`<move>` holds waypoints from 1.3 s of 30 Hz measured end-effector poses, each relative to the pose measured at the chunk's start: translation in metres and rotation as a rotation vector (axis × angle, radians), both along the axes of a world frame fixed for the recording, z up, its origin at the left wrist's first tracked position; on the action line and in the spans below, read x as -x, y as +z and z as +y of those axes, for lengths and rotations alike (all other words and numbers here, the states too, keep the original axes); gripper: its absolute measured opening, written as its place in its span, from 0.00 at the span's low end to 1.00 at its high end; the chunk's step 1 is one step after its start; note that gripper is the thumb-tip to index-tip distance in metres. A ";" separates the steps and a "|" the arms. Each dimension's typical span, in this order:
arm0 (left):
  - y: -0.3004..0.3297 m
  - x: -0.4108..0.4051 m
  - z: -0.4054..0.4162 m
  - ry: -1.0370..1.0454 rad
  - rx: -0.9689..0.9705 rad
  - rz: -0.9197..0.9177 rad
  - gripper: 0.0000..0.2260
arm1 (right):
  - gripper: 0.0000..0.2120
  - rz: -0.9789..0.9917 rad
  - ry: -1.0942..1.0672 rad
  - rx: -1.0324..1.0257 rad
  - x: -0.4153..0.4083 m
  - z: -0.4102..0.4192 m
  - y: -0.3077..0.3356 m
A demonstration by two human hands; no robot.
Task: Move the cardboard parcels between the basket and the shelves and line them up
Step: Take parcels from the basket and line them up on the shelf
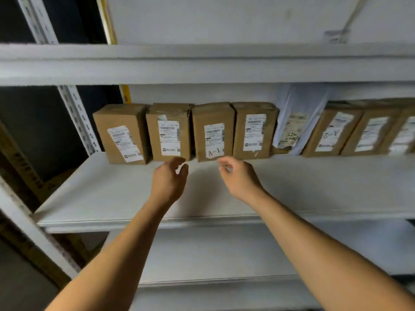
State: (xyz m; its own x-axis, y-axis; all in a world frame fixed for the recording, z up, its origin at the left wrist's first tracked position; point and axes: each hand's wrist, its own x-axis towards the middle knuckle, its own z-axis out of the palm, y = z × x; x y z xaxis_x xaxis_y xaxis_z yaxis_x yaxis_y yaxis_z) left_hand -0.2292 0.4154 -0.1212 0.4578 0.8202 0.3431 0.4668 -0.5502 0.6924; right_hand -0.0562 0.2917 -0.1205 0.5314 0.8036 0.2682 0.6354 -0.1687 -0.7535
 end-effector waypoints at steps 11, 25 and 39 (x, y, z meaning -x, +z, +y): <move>0.005 -0.183 -0.200 -0.446 -0.073 0.043 0.15 | 0.15 -0.026 -0.396 -0.006 -0.129 -0.255 -0.008; -0.046 -0.385 -0.431 -1.109 -0.072 0.135 0.14 | 0.14 0.114 -1.054 0.180 -0.201 -0.512 -0.063; -0.152 -0.413 -0.659 -1.713 -0.012 0.461 0.18 | 0.13 0.430 -1.586 0.257 -0.102 -0.699 -0.151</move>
State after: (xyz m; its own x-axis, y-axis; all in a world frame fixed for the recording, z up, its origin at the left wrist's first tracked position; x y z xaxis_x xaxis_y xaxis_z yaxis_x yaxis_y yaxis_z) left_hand 0.1839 -0.2440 -0.2732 0.7695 -0.6369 -0.0471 -0.4447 -0.5873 0.6762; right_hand 0.0454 -0.4074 -0.2715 0.8048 -0.5743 -0.1496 -0.5102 -0.5408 -0.6687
